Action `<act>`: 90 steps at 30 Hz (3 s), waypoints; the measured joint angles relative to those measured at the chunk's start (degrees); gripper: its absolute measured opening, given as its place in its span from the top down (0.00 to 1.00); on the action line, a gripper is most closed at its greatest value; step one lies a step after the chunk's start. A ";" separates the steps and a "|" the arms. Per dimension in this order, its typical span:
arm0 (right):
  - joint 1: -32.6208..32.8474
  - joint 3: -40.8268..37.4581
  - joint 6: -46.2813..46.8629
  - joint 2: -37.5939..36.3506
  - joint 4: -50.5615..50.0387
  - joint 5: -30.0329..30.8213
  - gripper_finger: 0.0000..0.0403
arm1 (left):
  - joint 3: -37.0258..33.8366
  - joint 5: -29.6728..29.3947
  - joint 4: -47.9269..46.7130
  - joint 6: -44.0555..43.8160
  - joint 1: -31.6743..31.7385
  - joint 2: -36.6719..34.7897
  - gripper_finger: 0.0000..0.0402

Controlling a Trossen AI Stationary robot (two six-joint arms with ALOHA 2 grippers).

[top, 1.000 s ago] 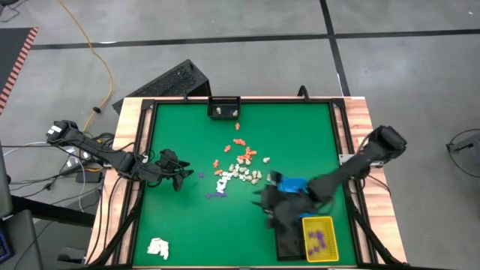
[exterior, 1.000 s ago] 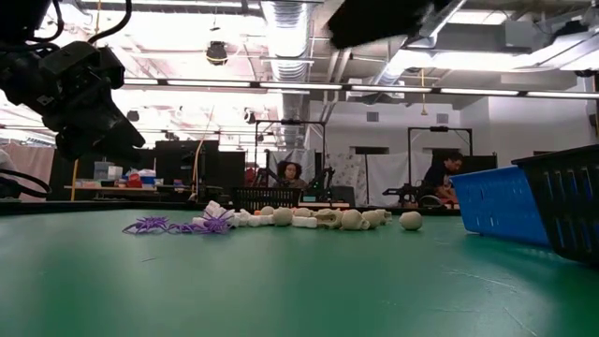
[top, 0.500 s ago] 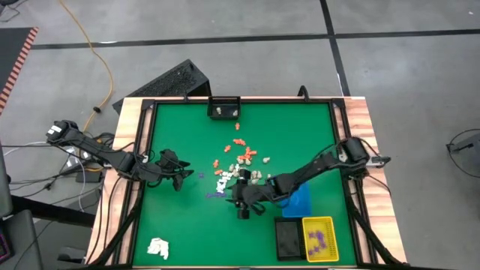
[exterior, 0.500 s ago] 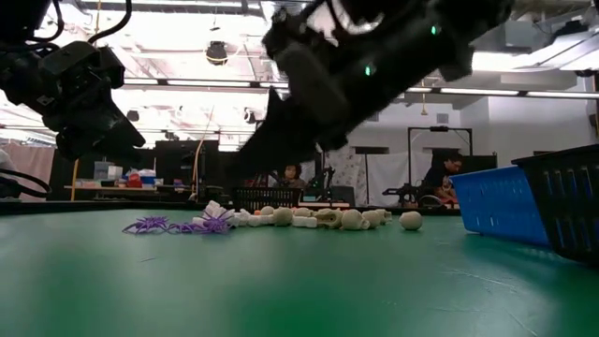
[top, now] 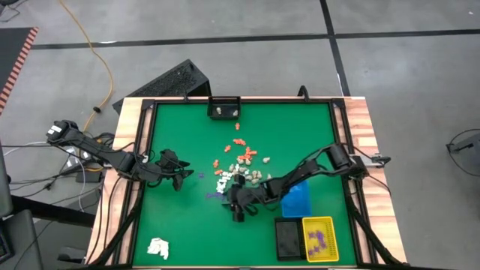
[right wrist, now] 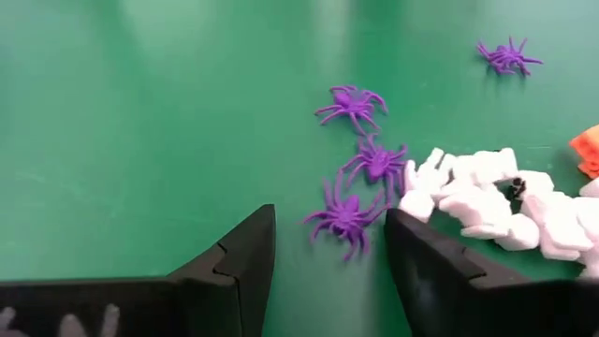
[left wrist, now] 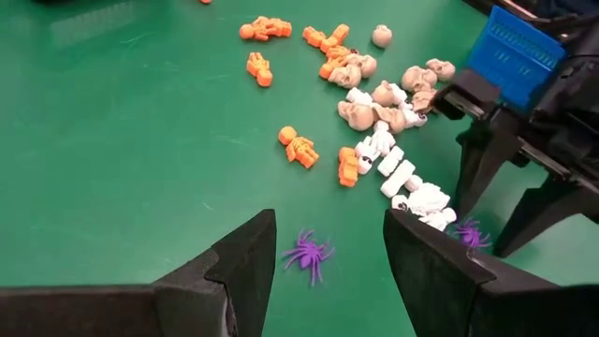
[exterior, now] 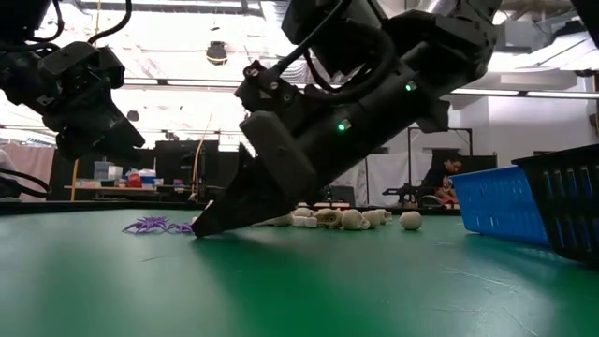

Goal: Sort Halloween decoration
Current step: Put the purple spider toy into the yellow bin

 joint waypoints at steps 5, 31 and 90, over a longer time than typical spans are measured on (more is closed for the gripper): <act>-0.55 0.24 0.44 0.08 -0.50 0.08 0.54 | 0.00 0.00 -0.07 -0.02 -0.01 0.01 0.53; 0.24 0.00 4.96 -3.11 -6.45 0.59 1.00 | 0.00 0.06 -0.11 -0.24 -0.01 0.02 0.53; 31.64 0.07 63.11 -32.88 -71.30 -11.29 0.64 | 0.00 -0.07 0.09 0.22 0.00 0.02 0.53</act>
